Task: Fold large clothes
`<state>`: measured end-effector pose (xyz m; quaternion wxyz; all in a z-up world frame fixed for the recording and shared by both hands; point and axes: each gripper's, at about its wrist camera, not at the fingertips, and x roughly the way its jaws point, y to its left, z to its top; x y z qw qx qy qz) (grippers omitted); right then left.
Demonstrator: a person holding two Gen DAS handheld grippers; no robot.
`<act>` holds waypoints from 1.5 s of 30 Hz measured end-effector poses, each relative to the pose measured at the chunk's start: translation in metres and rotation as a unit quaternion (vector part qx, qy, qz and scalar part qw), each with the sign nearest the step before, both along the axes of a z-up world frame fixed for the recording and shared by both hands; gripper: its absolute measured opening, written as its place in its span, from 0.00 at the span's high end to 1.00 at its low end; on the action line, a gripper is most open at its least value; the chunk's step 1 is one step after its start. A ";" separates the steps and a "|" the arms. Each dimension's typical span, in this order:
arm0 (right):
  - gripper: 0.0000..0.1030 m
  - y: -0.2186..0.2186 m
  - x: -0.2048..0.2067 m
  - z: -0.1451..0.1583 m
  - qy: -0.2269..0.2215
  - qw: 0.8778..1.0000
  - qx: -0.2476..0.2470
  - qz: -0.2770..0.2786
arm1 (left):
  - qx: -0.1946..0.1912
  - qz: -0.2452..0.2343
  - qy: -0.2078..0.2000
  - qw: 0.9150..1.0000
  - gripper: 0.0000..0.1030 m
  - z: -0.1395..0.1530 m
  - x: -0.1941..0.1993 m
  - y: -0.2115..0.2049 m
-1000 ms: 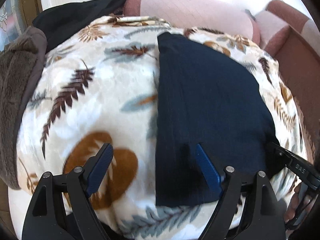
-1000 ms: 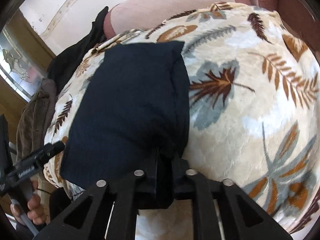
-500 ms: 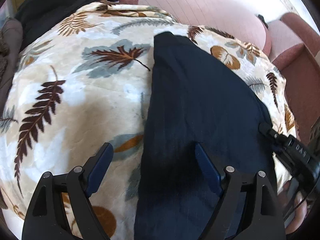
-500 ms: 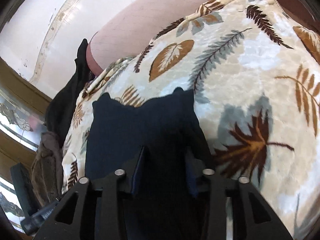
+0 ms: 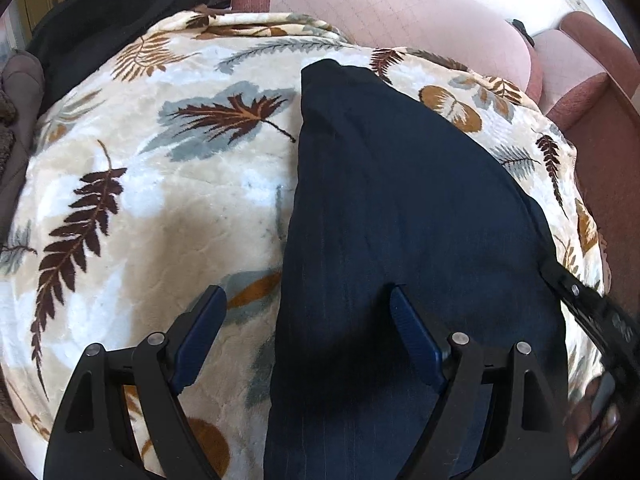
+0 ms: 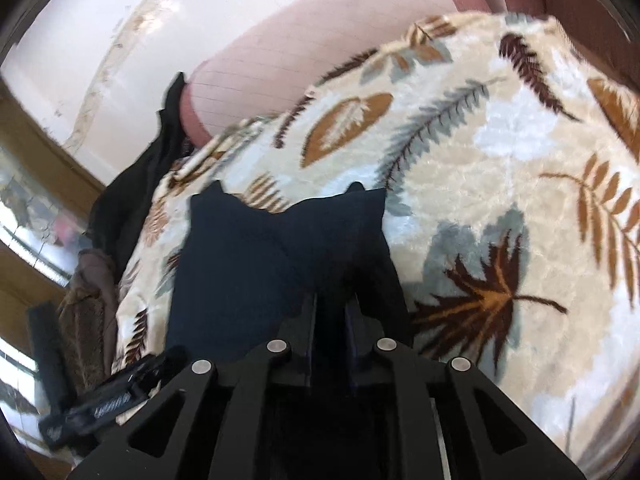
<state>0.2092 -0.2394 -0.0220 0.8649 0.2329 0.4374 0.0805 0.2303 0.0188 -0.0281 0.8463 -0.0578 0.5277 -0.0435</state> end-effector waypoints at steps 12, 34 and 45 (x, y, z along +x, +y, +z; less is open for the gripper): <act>0.73 -0.007 -0.062 0.000 -0.001 0.998 -0.055 0.016 | 0.020 -0.018 -0.014 1.000 0.18 0.013 -0.046 -0.004; 0.01 0.000 -0.161 0.022 0.031 0.961 -0.274 -0.021 | 0.109 -0.089 -0.064 0.988 0.18 0.016 -0.168 -0.039; 0.01 -0.010 -0.185 0.041 -0.001 0.957 -0.288 -0.038 | 0.134 -0.108 -0.066 0.983 0.18 0.013 -0.188 -0.056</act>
